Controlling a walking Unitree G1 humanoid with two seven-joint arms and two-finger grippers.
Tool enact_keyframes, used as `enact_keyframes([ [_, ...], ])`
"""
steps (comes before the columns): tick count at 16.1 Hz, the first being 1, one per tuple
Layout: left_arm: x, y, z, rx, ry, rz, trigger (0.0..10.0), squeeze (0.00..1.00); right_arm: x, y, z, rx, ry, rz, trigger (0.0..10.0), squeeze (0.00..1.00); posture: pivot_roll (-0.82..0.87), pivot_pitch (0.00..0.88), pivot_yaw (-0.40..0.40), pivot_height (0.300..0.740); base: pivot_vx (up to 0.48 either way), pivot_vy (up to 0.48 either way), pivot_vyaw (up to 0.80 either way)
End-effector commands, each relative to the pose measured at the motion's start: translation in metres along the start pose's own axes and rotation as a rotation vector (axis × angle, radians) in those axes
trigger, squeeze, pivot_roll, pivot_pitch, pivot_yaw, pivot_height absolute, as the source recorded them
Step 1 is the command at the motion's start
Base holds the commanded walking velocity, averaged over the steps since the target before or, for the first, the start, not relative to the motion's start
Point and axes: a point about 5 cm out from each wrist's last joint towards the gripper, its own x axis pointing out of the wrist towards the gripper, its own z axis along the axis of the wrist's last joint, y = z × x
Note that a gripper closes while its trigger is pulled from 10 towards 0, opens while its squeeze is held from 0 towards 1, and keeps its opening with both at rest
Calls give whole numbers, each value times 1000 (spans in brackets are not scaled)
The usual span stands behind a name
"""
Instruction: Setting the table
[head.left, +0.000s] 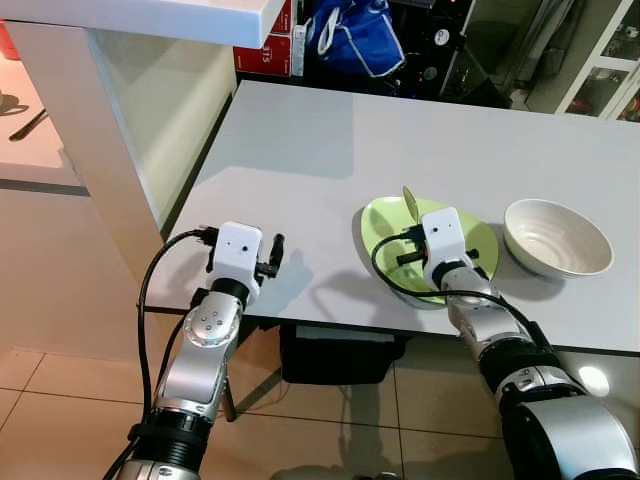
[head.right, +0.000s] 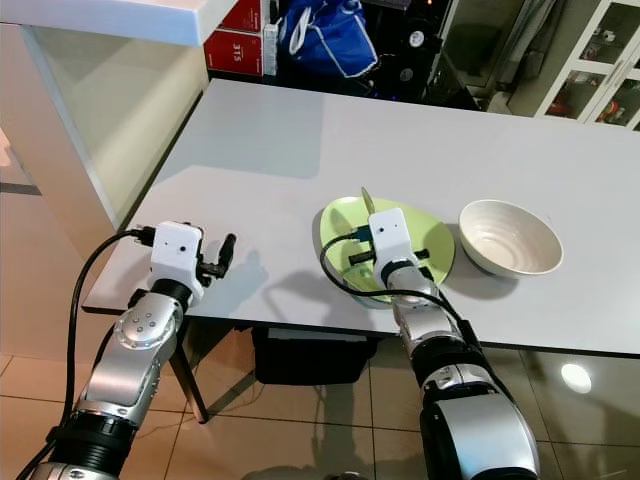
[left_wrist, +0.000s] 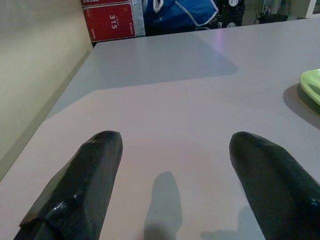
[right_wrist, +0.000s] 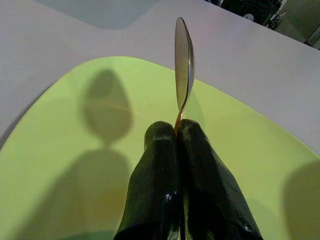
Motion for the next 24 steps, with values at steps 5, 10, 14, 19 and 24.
enact_keyframes([
  [5,0,1,4,6,-13,9,10000,0,-1,2,-5,-3,19,9,10000,0,10,0,-82,740,0,0,0],
  [10,4,1,6,8,-17,7,10000,0,1,0,-1,-8,9,5,10000,0,10,0,-87,740,0,0,0],
  [14,6,-3,7,6,-24,-2,10000,0,1,-4,2,-22,-4,-6,10000,1000,4,0,-98,740,0,0,0],
  [19,6,-6,7,1,-27,-4,10000,0,-1,-6,0,-29,-5,-10,10000,1000,0,0,-99,740,0,0,0],
  [24,7,-7,8,-11,-32,2,10000,0,0,-9,4,-52,-22,-8,10000,780,-5,0,-111,740,0,0,0],
])
